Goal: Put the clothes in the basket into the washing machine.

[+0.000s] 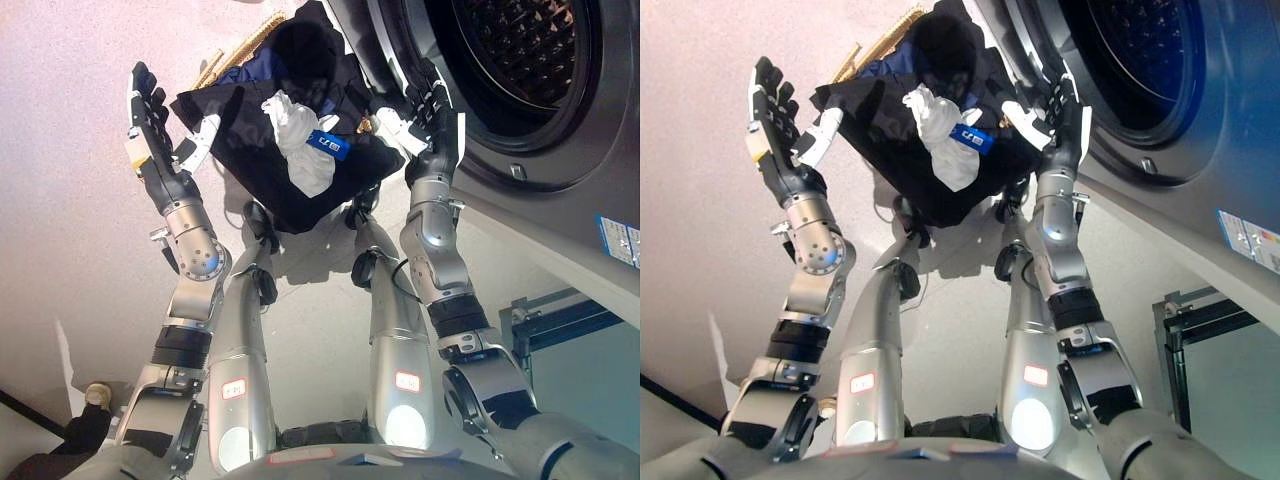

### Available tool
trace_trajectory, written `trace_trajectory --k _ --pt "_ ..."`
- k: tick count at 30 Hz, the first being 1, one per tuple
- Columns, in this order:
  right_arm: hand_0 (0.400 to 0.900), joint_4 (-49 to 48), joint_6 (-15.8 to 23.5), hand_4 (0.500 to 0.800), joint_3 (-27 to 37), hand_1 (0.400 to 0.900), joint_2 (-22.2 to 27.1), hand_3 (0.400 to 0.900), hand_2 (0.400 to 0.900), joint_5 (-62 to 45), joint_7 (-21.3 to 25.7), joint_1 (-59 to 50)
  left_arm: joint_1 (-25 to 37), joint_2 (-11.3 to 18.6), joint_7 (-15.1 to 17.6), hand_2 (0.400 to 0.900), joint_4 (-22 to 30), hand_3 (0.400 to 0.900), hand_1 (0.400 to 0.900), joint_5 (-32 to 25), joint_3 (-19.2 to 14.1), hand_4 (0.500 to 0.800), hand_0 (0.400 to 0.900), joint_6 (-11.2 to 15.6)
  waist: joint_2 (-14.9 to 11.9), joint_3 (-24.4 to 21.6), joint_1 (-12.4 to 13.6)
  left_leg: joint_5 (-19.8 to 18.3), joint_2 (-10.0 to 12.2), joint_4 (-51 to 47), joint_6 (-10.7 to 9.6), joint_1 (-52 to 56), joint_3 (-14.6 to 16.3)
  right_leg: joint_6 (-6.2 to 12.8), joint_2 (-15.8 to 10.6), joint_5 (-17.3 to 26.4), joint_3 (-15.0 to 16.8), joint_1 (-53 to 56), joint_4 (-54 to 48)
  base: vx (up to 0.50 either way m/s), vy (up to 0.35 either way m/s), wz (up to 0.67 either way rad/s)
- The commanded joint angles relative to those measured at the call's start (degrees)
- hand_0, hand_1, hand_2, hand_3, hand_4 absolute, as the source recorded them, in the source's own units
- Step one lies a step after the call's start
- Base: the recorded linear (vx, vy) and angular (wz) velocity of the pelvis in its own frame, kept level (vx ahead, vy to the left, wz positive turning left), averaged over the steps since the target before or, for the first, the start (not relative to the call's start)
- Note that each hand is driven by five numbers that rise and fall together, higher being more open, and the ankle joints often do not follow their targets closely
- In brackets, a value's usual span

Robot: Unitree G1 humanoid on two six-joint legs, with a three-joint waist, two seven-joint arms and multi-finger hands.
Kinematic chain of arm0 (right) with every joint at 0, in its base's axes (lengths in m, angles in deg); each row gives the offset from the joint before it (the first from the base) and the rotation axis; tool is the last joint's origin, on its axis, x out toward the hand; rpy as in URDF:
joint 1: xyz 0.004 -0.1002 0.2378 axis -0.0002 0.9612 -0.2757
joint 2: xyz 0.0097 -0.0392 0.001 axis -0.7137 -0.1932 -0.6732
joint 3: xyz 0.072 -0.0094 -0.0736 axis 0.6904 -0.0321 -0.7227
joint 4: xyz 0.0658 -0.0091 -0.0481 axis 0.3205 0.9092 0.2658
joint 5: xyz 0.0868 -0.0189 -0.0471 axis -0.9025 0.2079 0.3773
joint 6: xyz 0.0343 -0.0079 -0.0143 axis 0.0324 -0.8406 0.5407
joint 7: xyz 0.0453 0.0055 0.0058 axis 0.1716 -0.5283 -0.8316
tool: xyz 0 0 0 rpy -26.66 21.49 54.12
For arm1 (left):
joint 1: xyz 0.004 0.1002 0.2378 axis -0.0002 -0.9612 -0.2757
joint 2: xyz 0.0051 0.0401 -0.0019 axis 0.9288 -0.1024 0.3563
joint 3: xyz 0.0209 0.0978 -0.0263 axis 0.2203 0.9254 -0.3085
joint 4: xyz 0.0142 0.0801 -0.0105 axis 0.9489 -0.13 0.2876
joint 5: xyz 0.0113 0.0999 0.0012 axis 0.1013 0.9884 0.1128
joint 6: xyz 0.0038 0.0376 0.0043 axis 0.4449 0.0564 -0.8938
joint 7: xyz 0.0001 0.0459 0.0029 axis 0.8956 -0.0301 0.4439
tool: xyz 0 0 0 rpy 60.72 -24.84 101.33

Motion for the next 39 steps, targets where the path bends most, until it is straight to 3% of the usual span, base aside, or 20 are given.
trace_trajectory --k 1,27,33,39 --pt "0.900 -6.62 6.48 0.800 -0.10 0.900 1.12 0.900 0.900 -0.44 -0.70 0.84 -2.58 2.70 0.12 0.900 7.32 0.900 0.900 0.55 -2.49 0.800 0.900 5.14 0.96 -2.47 -0.50 -3.48 -3.79 -7.26 1.85 4.08 -1.24 9.15 -1.14 -2.44 -2.06 -4.88 3.52 0.01 -0.001 0.05" --pt "0.900 -5.35 6.66 0.800 -0.93 0.900 0.87 0.900 0.900 -0.28 -0.79 0.10 -1.06 2.30 -0.77 0.900 5.42 0.900 0.900 -0.33 -1.24 0.800 0.900 5.30 0.54 -2.06 -0.60 -2.54 -4.38 -11.33 1.60 8.77 -1.55 9.80 -1.12 -1.59 -3.09 -1.75 1.41 0.00 -0.005 0.01" --pt "0.900 -1.85 2.45 0.800 -6.69 0.900 6.88 0.900 0.900 8.96 -2.08 -3.72 -0.93 4.18 -1.75 0.900 5.94 0.900 0.900 -1.29 -1.12 0.800 0.900 5.97 -0.68 -1.35 1.32 -3.79 -3.94 -7.65 1.59 7.31 -2.79 9.67 -1.30 -2.79 -4.16 -2.78 4.46 0.01 -0.046 0.09" --pt "0.900 15.69 -2.06 0.800 -15.83 0.900 13.09 0.900 0.900 16.01 -3.03 -20.23 2.01 7.88 -3.12 0.900 7.09 0.900 0.900 -3.59 1.30 0.800 0.900 7.31 -2.11 -1.16 5.34 -7.43 -2.65 5.34 2.17 -3.05 -6.42 9.71 -3.53 -5.79 -6.89 -9.78 15.28 0.00 -0.146 0.31"
